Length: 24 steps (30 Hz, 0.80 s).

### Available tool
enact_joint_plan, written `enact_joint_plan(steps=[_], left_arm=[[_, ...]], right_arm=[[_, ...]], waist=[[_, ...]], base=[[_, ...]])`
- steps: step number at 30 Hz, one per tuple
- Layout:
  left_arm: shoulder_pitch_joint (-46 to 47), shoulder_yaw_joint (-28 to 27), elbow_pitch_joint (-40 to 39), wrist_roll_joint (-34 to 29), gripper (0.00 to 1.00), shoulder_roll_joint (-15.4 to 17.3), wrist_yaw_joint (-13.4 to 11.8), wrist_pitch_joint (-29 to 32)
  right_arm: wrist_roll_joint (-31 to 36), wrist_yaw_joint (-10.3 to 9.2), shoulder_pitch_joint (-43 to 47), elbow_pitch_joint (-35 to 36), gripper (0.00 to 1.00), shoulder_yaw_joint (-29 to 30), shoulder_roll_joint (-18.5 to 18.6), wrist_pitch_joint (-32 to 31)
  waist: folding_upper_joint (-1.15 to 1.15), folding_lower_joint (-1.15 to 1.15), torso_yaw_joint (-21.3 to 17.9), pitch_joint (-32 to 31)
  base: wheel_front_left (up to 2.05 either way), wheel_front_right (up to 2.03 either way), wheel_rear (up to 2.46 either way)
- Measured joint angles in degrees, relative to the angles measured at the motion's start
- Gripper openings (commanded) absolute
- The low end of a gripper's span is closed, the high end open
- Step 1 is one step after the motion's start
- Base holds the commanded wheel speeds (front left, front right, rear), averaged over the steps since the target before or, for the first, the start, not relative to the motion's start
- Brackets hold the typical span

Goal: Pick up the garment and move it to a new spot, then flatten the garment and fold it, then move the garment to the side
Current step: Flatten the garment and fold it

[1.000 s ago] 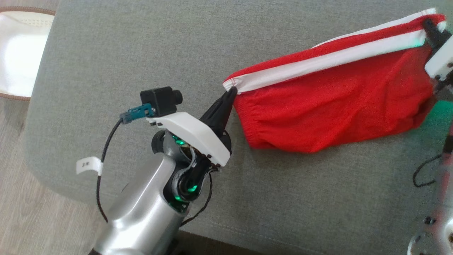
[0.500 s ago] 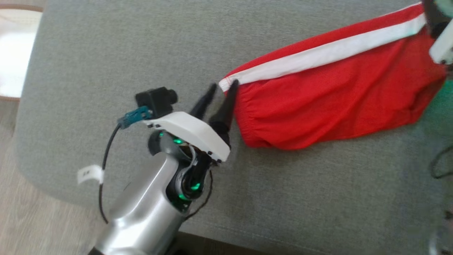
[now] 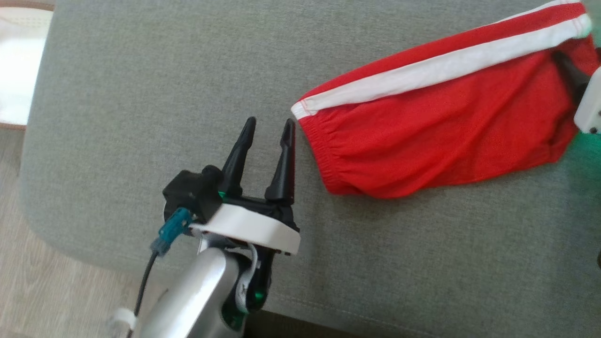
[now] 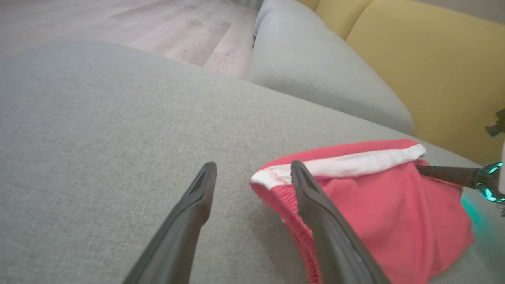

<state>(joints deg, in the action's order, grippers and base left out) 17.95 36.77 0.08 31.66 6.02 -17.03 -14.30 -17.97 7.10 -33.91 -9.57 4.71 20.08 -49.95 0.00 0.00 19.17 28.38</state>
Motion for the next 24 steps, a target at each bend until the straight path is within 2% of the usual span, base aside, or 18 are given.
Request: enact_joint_plan(steps=[2, 3, 4, 8, 12, 16, 20, 24], left_arm=[[-1.1, -0.9, -0.9, -2.0, 1.00, -1.1, 1.5, 0.0], [-1.8, -1.3, -1.1, -2.8, 1.00, -1.5, 2.4, 0.0], [-2.7, -2.1, -1.5, -3.6, 1.00, -1.9, 3.3, 0.0], [-6.3, -5.9, -1.8, -6.4, 1.00, -2.7, 6.7, 0.0], [-9.5, -10.0, -1.9, -8.4, 1.00, -2.9, 9.9, -0.2], [-13.2, -12.6, -1.3, -10.0, 1.00, -3.0, 12.1, -0.3], [-14.5, -13.3, -0.9, -9.8, 1.00, -3.0, 12.6, -0.3], [-14.5, -13.2, -0.9, -8.7, 1.00, -3.0, 12.6, -0.3]], right_arm=[[0.0, 0.00, -1.0, -1.4, 1.00, 0.4, -0.5, -0.2], [0.0, 0.00, -1.2, -1.8, 0.85, 0.6, -0.9, -0.5], [-0.3, 0.00, -1.4, -2.2, 0.00, 0.9, -1.4, -0.5], [-4.8, 0.00, -0.8, -3.1, 0.00, 3.6, -5.2, -0.3], [-9.8, 0.00, 1.7, -2.5, 0.00, 10.2, -10.2, -0.1], [-10.9, 0.00, 4.9, 1.1, 0.00, 19.0, -12.2, -2.9], [-9.5, 0.00, 5.1, 3.2, 0.00, 28.7, -12.8, -5.5], [-7.5, 0.00, 4.5, 5.0, 0.00, 31.8, -13.9, -6.9]], waist=[[0.00, 0.00, 0.4, 0.0], [0.00, 0.00, 0.4, -0.1], [0.00, 0.00, 0.4, -0.3], [0.00, 0.00, -0.5, -1.4], [0.00, 0.00, -2.4, -3.2], [0.00, 0.00, -4.6, -5.4], [0.00, 0.00, -6.0, -7.2], [0.00, 0.00, -6.1, -7.8]], base=[[0.00, 0.00, 0.00], [0.00, 0.00, 0.00], [0.00, 0.00, 0.00], [0.00, 0.00, 0.00], [0.00, 0.00, 0.00], [0.00, 0.00, 0.00], [0.00, 0.00, 0.00], [0.00, 0.00, 0.00]])
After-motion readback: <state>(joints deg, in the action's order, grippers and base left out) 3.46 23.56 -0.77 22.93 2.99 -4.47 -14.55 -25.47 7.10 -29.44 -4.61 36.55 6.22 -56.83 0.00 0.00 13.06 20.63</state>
